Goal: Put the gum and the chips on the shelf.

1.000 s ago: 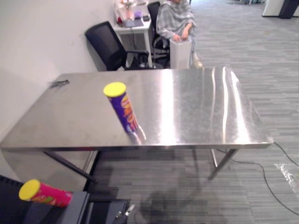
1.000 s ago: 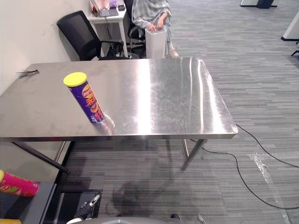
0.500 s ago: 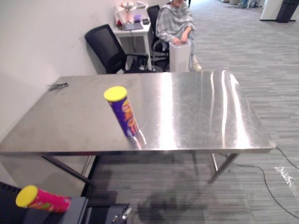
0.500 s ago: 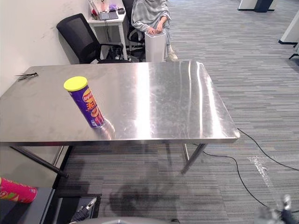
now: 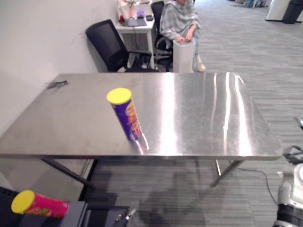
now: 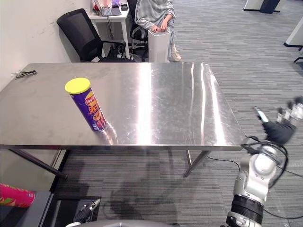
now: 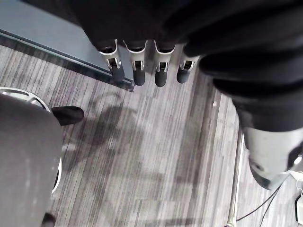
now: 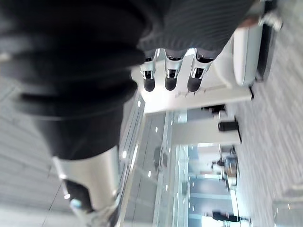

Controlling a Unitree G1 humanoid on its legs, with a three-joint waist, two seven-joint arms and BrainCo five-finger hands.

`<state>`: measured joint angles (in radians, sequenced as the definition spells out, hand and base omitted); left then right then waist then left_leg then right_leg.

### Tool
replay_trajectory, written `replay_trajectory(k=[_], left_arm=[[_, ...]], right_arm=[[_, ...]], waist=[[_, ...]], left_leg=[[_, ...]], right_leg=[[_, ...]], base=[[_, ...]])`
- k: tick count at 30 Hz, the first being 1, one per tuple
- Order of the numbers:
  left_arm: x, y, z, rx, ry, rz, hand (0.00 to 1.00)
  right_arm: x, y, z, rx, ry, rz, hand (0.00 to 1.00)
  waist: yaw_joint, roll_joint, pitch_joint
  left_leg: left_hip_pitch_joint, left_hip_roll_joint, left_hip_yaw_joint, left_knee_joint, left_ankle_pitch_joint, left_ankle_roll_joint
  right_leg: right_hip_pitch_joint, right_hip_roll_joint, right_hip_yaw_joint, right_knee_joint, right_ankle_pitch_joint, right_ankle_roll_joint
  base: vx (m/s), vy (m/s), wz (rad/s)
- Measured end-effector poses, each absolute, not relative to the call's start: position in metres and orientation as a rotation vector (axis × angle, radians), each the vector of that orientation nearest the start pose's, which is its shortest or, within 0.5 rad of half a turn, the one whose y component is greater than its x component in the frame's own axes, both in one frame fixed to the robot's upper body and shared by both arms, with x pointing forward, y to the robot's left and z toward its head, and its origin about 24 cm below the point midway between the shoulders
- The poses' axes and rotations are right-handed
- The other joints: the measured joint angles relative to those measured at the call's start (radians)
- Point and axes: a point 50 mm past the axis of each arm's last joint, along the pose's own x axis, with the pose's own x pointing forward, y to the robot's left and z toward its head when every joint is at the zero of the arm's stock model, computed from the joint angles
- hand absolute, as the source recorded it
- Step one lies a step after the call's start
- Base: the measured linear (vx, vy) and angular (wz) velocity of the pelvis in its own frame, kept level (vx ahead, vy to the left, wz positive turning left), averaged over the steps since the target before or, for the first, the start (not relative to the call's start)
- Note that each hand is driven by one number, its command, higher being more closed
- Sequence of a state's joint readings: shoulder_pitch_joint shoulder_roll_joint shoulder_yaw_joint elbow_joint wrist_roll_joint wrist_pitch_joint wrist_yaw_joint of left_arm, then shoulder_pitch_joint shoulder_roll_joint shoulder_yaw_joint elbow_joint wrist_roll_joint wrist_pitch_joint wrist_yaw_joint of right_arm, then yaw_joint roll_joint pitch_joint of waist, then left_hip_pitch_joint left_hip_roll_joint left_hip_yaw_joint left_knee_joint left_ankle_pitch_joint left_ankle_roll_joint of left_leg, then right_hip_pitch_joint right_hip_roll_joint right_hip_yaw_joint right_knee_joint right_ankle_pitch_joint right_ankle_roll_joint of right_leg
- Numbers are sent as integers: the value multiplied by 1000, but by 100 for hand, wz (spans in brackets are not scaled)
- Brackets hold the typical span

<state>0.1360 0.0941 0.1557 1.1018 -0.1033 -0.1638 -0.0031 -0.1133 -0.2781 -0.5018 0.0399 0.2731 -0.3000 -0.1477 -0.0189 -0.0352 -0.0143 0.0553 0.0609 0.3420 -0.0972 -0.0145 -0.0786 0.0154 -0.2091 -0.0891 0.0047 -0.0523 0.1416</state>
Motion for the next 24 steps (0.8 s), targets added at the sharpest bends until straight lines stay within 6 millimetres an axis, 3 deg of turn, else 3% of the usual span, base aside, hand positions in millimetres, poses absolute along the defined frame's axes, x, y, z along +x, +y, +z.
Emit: replay_trajectory(k=[5, 8, 10, 18, 24], left_arm=[[72, 210, -162, -69, 1050, 271, 0], [72, 209, -162, -70, 1050, 268, 0], [73, 208, -162, -55, 1051, 246, 0], [78, 206, -161, -49, 1041, 229, 0], [85, 204, -160, -41, 1022, 211, 0]], right_arm=[[254, -275, 131, -84, -486, -276, 0], [260, -262, 132, -103, -477, -187, 0], [272, -241, 135, -96, -480, -71, 0], [299, -201, 127, -69, -406, 119, 0], [311, -170, 136, -74, -422, 254, 0]], waist=[[2, -3, -5], [3, -3, -5], [5, -1, -4], [26, 1, -2], [40, 6, 24]], left_leg=[[-1, -1, -8, 0, 2, 3], [-2, 0, -24, 0, 5, 6], [-4, 0, -27, 0, 9, 8], [-19, 0, -57, 0, 28, 11], [-20, 1, -81, -1, 42, 11]], right_leg=[[5, 0, -13, 0, 3, 5], [9, 1, -24, 0, 3, 5], [8, 0, -25, 0, 4, 7], [13, 1, -55, -1, 4, 8], [26, 2, -75, -3, 4, 8]], base=[[-7, -20, 2], [-21, -32, 13], [-14, -16, 2], [-26, -25, 11], [-52, -24, 9]])
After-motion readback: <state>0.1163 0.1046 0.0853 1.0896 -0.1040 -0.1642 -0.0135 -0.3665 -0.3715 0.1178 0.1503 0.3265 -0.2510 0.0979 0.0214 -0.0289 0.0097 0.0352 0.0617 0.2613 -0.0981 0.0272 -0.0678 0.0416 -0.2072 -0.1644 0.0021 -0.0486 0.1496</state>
